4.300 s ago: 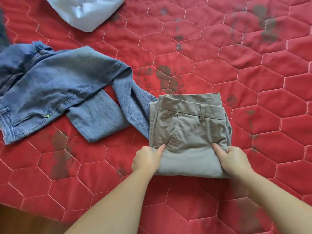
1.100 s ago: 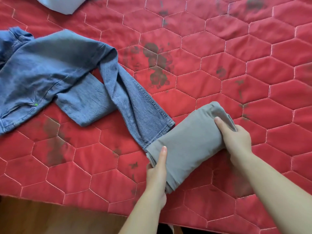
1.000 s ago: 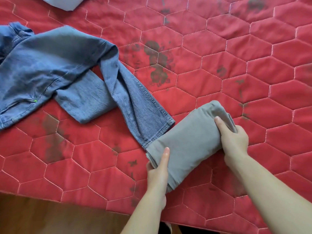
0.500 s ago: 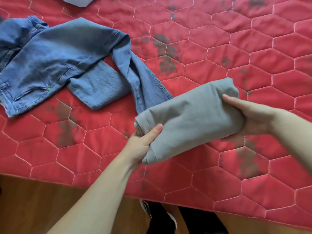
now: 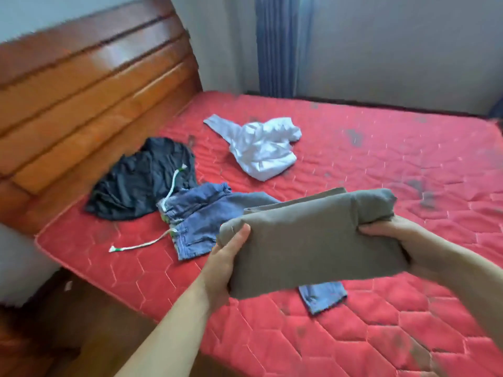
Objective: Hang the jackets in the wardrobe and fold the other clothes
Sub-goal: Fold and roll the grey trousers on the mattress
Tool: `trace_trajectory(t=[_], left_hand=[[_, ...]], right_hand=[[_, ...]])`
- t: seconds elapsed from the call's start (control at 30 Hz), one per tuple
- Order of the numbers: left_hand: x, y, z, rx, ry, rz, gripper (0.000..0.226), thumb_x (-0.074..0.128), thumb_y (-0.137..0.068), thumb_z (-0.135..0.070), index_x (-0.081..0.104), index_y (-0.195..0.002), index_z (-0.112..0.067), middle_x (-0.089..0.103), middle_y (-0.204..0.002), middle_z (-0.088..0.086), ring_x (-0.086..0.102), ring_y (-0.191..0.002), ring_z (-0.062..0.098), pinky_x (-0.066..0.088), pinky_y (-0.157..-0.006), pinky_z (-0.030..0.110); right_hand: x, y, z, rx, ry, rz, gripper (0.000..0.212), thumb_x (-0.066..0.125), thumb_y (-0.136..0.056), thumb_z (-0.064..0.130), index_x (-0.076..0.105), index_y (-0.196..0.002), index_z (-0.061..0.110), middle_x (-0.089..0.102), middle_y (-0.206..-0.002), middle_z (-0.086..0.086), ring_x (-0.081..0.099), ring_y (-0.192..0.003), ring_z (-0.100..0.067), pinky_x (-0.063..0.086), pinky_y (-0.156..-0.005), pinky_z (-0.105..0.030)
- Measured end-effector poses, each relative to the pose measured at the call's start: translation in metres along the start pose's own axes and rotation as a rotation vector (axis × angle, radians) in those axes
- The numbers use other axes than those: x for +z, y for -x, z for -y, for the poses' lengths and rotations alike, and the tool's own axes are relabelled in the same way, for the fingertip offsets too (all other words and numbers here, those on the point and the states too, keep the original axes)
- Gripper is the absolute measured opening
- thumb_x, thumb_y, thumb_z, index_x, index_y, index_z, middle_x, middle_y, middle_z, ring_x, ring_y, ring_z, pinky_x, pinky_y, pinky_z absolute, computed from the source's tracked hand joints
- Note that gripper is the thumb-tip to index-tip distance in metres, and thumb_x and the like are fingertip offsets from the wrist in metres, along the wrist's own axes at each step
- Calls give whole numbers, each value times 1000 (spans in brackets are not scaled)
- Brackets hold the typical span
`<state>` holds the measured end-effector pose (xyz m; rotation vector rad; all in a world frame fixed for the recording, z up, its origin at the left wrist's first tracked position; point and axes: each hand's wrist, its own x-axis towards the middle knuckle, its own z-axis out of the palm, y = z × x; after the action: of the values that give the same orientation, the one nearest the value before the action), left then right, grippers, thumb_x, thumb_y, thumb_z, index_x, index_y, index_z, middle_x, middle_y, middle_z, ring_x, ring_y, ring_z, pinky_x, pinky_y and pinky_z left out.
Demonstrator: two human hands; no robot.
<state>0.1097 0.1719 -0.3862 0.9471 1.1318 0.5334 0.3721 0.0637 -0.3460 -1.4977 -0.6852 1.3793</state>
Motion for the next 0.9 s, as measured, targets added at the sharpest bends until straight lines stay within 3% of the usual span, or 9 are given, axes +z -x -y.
trace_trajectory(t=[0.1,0.17,0.3,0.4,0.5,0.6,0.73,0.8,0.9], left_hand=[[-11,42,-77,93,39,-151,89,80,-46,-76,68,-115,-21,72,-112,2,70,-99,23,56,-90,40],[-22,75,-123,189,35,-238,65,74,-65,-70,67,-106,-20,71,-102,-2,68,-91,15,55,-85,31],[-50,138,-190,304,14,-381,63,66,-68,-75,65,-97,-20,70,-101,3,67,-94,22,52,-96,42],[-73,189,-215,405,69,-489,52,66,-72,-70,63,-87,-21,69,-94,2,66,-89,20,52,-91,37],[-94,244,-224,495,46,-646,43,66,-80,-61,61,-78,-18,64,-81,-4,60,-77,11,44,-78,29],[-119,294,-218,527,8,-809,43,64,-80,-62,63,-85,-19,63,-82,-5,58,-77,12,41,-78,27],[-153,360,-191,487,88,-996,45,64,-80,-64,61,-91,-21,61,-87,-4,57,-81,14,43,-73,27],[-173,393,-173,419,191,-1037,55,65,-78,-66,62,-102,-15,63,-95,1,60,-85,17,45,-71,29],[-206,442,-143,360,314,-1087,72,67,-74,-69,63,-114,-10,66,-104,6,64,-91,23,52,-80,35]], right_hand=[[48,31,86,-164,6,-37,32,70,-69,32,65,-96,17,76,-75,2,70,-63,-6,52,-54,-17],[80,57,138,-265,31,-58,16,55,-89,36,64,-95,24,75,-79,10,68,-63,0,52,-60,-19],[133,98,216,-415,179,-63,22,57,-91,40,69,-97,22,75,-79,8,69,-72,-7,50,-71,-27],[163,118,249,-454,224,-16,25,59,-92,38,70,-91,15,74,-72,1,67,-65,-13,52,-65,-25],[194,128,259,-446,192,95,24,59,-93,36,68,-89,13,73,-67,-2,67,-56,-13,54,-61,-24],[231,130,257,-345,144,220,29,63,-89,39,70,-95,12,75,-74,-8,68,-72,-24,52,-79,-37],[294,146,243,-179,187,416,42,67,-84,46,70,-97,6,74,-86,-17,68,-85,-30,51,-81,-37],[330,156,233,-173,230,514,41,62,-88,47,69,-97,8,73,-90,-17,67,-88,-30,50,-84,-38],[388,178,220,-240,321,629,36,59,-91,48,66,-95,13,74,-86,-9,68,-85,-25,50,-72,-34]])
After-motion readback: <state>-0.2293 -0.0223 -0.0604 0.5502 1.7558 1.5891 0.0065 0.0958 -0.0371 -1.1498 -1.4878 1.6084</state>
